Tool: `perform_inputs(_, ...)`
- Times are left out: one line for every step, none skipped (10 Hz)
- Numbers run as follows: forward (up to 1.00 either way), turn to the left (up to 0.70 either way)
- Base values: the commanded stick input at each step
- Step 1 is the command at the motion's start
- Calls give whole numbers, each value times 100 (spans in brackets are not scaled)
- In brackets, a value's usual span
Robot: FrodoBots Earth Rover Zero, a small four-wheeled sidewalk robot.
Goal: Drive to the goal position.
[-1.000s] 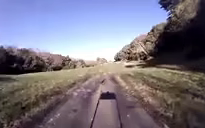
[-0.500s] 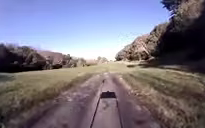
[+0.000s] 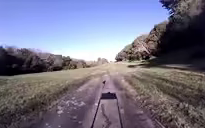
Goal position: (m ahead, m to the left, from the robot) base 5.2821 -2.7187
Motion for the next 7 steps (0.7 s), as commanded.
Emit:
perform_inputs(70,0)
perform_inputs(70,0)
perform_inputs(70,0)
perform_inputs(70,0)
perform_inputs(70,0)
perform_inputs(70,0)
perform_inputs(70,0)
